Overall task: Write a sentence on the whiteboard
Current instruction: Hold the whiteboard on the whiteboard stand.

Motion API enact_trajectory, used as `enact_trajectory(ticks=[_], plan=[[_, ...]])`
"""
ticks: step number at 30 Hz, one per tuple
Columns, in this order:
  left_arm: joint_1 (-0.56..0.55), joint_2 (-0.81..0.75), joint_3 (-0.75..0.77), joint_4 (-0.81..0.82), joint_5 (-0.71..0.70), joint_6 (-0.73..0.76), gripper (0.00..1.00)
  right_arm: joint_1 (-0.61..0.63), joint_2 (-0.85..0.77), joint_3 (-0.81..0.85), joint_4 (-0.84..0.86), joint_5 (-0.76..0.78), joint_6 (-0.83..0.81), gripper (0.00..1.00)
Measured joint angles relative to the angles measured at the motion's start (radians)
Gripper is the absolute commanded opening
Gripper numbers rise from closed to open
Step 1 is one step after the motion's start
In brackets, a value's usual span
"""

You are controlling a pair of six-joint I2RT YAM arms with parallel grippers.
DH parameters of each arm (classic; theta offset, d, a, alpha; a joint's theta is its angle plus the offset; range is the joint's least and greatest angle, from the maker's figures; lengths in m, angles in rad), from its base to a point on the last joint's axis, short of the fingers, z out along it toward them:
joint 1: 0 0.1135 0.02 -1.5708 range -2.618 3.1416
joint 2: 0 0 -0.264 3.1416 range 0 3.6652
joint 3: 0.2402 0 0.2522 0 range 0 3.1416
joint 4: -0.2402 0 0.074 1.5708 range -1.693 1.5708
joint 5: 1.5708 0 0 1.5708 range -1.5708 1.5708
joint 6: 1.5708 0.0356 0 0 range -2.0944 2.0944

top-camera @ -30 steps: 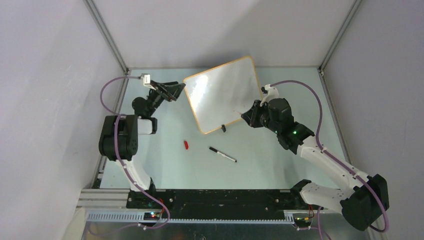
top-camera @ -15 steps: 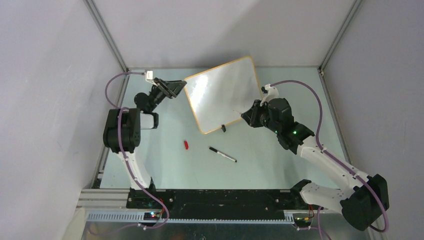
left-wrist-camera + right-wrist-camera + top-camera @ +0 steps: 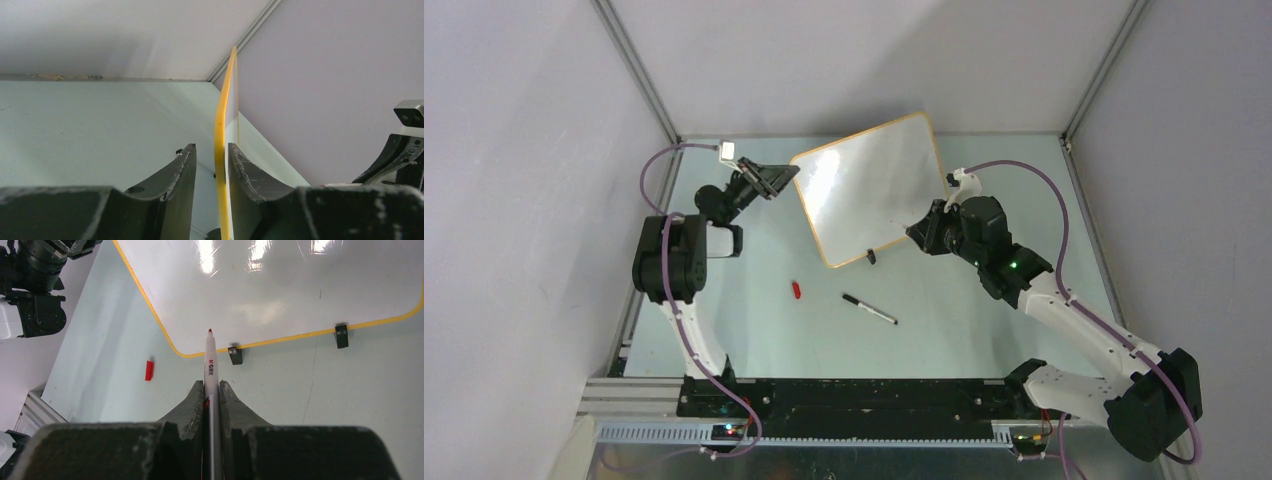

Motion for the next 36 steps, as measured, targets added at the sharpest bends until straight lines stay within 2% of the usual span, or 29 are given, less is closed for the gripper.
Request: enact_trajectory(ticks=[12, 18, 24, 30, 34, 36], plan=[[-0.009, 0.021, 0.038, 0.0, 0.026, -0.023, 0.32, 0.0, 0.0, 0.0, 0.0, 0.0, 0.0, 0.0], [-0.01, 0.022, 0.038, 0.0, 0.033, -0.025, 0.2, 0.0, 0.0, 0.0, 0.0, 0.0, 0.0, 0.0], [-0.01, 0.024, 0.045, -0.003, 0.043, -0.042, 0.01, 0.001, 0.0, 0.0, 0.0, 0.0, 0.0, 0.0], [-0.011, 0.024, 0.045, -0.008, 0.043, -0.059, 0.0, 0.002, 0.003, 0.0, 0.0, 0.0, 0.0, 0.0], [-0.011, 0.024, 0.045, -0.008, 0.043, -0.058, 0.04, 0.002, 0.003, 0.0, 0.0, 0.0, 0.0, 0.0], [-0.011, 0.024, 0.045, -0.008, 0.043, -0.058, 0.01, 0.002, 0.003, 0.0, 0.0, 0.0, 0.0, 0.0]])
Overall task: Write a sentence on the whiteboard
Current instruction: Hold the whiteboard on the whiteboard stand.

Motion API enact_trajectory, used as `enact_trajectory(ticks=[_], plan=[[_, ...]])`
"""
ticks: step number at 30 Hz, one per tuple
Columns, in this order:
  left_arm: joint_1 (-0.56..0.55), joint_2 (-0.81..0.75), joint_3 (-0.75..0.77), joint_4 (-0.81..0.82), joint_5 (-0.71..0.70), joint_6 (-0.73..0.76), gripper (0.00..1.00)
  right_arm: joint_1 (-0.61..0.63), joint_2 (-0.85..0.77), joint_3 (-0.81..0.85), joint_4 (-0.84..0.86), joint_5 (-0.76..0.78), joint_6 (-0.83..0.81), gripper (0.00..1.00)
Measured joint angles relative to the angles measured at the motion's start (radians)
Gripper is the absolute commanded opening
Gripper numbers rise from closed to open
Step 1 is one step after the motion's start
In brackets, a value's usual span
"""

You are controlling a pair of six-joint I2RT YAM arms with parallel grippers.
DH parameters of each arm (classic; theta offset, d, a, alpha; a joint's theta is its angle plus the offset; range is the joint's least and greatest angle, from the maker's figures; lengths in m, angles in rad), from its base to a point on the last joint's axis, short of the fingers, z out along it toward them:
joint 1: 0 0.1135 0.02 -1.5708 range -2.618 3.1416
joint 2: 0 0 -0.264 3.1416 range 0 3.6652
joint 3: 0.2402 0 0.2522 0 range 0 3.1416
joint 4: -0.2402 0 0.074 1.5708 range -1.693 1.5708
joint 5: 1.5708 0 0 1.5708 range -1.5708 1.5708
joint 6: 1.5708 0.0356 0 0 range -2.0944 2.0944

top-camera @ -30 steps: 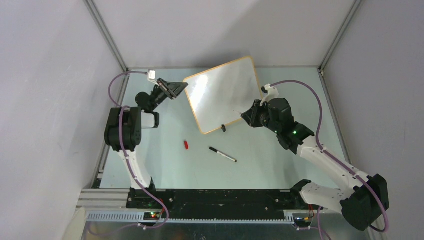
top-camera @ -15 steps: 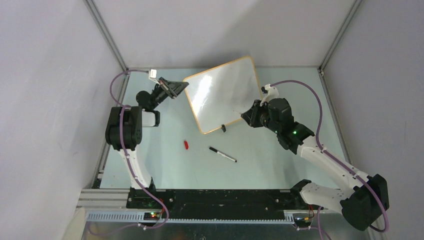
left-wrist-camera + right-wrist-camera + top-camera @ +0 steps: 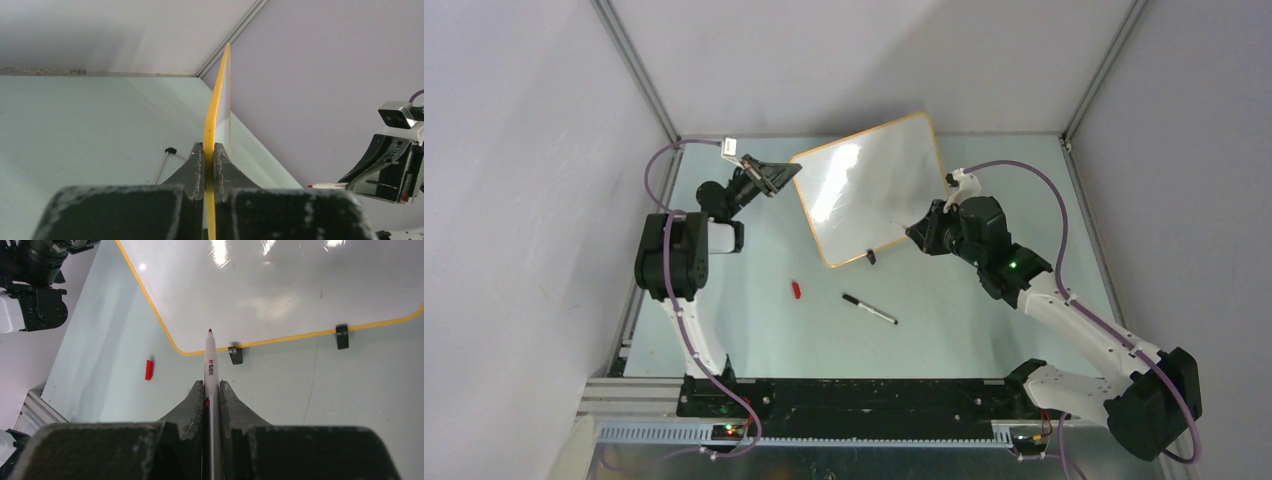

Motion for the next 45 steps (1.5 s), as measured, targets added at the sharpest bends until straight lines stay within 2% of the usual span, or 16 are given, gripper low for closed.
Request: enact_trajectory(ticks=[28, 45], plan=[[0.0, 0.0, 0.014, -0.029, 0.008, -0.001, 0.0, 0.001, 0.024, 0.012, -0.006, -0.001, 0.0, 0.0], [0.0, 0.003, 0.014, -0.016, 0.009, -0.015, 0.0, 0.065, 0.308, 0.423, -0.053, -0.011, 0.001, 0.0]])
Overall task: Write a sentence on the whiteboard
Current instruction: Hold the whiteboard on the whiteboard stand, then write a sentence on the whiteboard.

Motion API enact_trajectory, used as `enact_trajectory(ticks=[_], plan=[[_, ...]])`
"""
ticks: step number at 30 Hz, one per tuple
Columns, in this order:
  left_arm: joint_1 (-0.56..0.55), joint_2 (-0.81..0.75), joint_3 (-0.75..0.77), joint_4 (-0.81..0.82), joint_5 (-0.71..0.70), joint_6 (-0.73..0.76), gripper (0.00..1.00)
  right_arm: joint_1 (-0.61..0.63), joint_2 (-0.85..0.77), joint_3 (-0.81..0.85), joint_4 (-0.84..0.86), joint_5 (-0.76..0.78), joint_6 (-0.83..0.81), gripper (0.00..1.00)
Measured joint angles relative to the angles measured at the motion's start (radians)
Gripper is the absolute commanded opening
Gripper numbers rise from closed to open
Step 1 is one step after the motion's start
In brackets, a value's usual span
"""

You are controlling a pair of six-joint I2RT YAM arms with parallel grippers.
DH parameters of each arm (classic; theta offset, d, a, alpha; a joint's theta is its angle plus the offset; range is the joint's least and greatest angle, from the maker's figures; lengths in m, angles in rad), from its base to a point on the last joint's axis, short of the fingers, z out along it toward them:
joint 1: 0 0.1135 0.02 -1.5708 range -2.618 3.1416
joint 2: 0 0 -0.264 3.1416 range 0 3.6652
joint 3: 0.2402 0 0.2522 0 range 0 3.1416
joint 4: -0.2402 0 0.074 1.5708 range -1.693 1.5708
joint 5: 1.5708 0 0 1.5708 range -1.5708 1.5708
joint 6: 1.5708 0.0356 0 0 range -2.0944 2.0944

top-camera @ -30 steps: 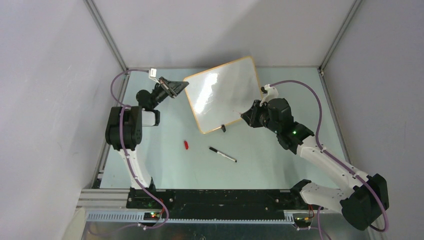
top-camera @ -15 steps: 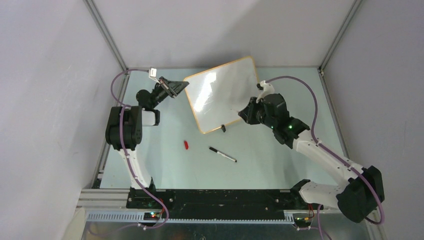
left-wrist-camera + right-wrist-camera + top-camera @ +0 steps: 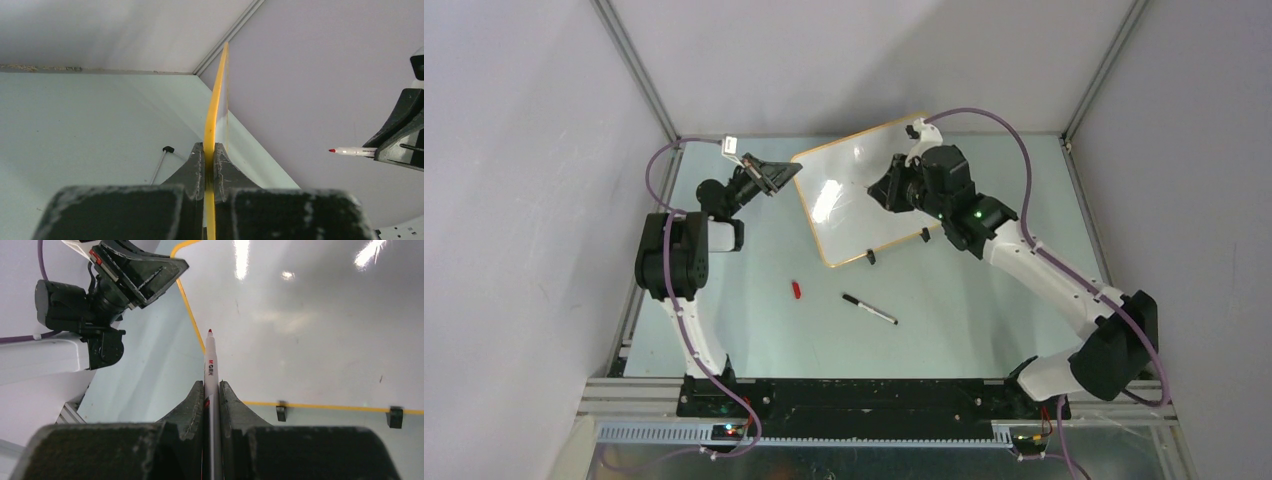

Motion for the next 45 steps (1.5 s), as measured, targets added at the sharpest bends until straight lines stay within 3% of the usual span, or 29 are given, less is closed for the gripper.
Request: enact_trajectory(ticks=[9, 19, 28, 45], plan=[[0.0, 0.0, 0.0, 0.0, 0.0, 0.001, 0.0, 0.006, 0.06, 0.073, -0.006, 0.047, -0.004, 0.0], [0.0, 0.0, 0.0, -0.011, 0.0, 0.01, 0.0, 0.025, 0.091, 0.148, 0.01, -0.019, -0.103, 0.0], [0.0, 0.0, 0.001, -0.022, -0.001, 0.018, 0.0, 0.059, 0.254, 0.427, -0.1, 0.008, -0.205, 0.0], [0.0, 0.0, 0.001, -0.02, -0.001, 0.017, 0.0, 0.15, 0.439, 0.54, -0.196, 0.136, -0.292, 0.0]])
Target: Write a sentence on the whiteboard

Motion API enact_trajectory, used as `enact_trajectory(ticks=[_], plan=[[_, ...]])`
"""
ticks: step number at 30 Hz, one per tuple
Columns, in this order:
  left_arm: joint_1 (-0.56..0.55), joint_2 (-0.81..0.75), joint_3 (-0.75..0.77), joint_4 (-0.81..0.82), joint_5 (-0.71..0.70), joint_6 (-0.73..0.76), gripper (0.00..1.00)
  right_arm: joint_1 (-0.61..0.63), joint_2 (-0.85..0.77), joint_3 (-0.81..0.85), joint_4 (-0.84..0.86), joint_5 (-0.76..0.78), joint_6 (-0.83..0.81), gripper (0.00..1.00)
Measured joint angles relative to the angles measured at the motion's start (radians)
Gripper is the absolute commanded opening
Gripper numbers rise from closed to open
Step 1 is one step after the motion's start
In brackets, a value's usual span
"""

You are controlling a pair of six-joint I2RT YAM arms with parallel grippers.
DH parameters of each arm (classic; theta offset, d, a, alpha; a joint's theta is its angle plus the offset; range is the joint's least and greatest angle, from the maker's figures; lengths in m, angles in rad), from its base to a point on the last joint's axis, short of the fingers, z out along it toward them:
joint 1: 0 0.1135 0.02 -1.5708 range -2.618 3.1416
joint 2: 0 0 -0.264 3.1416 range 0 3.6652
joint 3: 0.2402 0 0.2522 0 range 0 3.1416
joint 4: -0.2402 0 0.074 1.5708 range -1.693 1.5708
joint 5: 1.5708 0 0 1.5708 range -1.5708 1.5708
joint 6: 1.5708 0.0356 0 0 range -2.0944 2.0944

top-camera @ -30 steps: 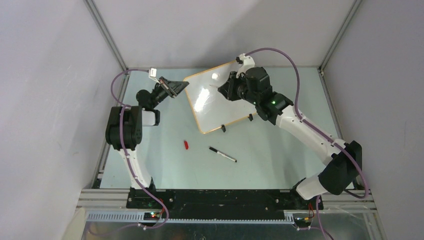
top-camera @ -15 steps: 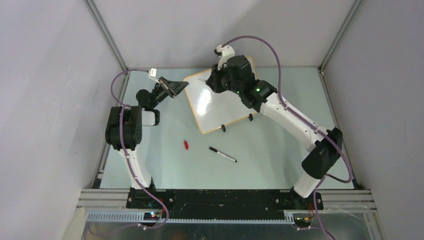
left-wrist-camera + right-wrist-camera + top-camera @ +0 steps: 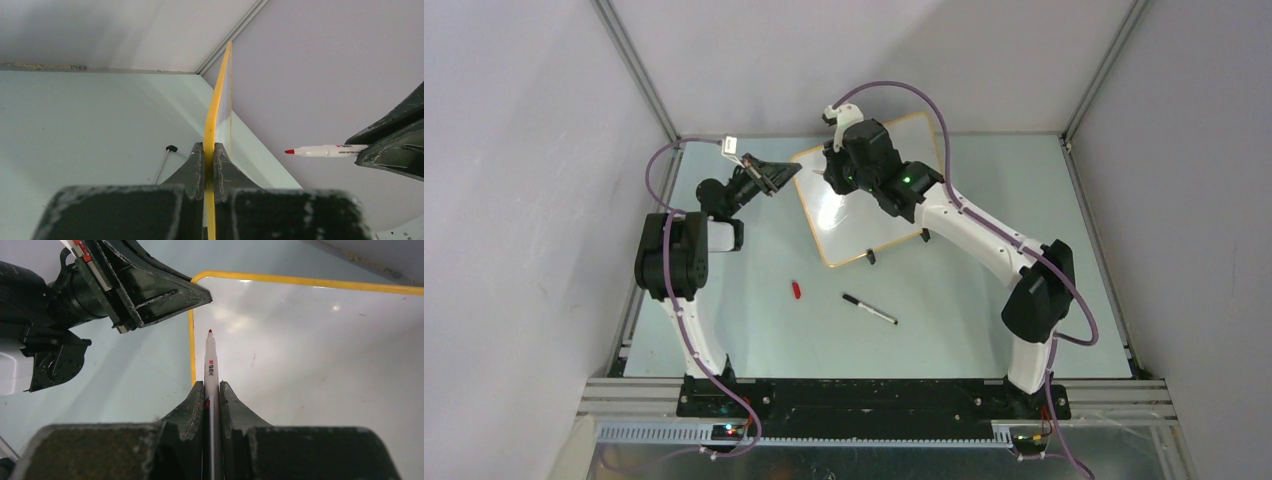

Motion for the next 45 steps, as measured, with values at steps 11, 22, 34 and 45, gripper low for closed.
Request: enact_trajectory(ticks=[11, 22, 34, 45], plan=[[0.0, 0.0, 0.0, 0.003, 0.001, 0.0, 0.0, 0.014, 0.056, 0.082, -0.006, 0.054, -0.033, 0.0], [0.0, 0.0, 0.0, 0.004, 0.001, 0.0, 0.0, 0.016, 0.101, 0.093, -0.019, 0.085, -0.038, 0.0], [0.0, 0.0, 0.0, 0.005, 0.002, 0.0, 0.0, 0.02, 0.136, 0.127, -0.022, 0.121, -0.042, 0.0], [-0.009, 0.0, 0.0, 0.014, -0.002, 0.0, 0.0, 0.022, 0.155, 0.163, -0.022, 0.131, -0.045, 0.0]])
